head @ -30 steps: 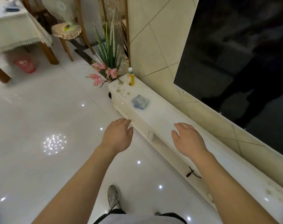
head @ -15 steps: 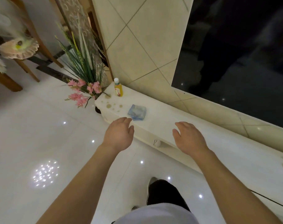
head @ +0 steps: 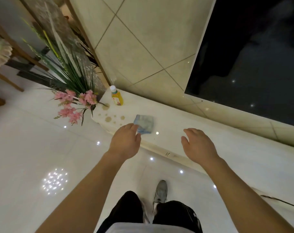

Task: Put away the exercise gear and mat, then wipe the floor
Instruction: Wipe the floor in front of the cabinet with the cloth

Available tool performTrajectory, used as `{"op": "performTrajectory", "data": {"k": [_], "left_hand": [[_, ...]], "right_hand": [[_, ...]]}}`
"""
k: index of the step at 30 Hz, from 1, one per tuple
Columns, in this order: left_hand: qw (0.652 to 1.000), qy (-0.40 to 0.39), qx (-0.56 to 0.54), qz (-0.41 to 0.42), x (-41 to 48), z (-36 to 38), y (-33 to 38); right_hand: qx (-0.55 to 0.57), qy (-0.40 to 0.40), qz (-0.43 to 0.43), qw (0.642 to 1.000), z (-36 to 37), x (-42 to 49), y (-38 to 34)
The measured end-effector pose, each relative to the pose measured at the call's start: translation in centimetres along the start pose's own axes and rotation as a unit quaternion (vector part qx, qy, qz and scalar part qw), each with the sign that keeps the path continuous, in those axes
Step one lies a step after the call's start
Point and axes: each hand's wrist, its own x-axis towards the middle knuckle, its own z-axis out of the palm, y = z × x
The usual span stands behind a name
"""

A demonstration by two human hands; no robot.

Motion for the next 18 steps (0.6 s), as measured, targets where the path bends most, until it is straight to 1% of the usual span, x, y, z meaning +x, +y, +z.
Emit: {"op": "performTrajectory", "data": {"k": [9, 18], "left_hand": [[0.997, -0.079, 0.008, 0.026, 10.0, 6.5, -4.6], [0.987, -0.133, 0.048, 0.075, 20.5, 17.0, -10.3]], "right_hand": [[0.004, -0.021, 0.054, 0.998, 4.8, 8.1, 0.0], [-0.004, -0.054, 0.080, 0.995, 14.2, 18.1, 0.9]]}}
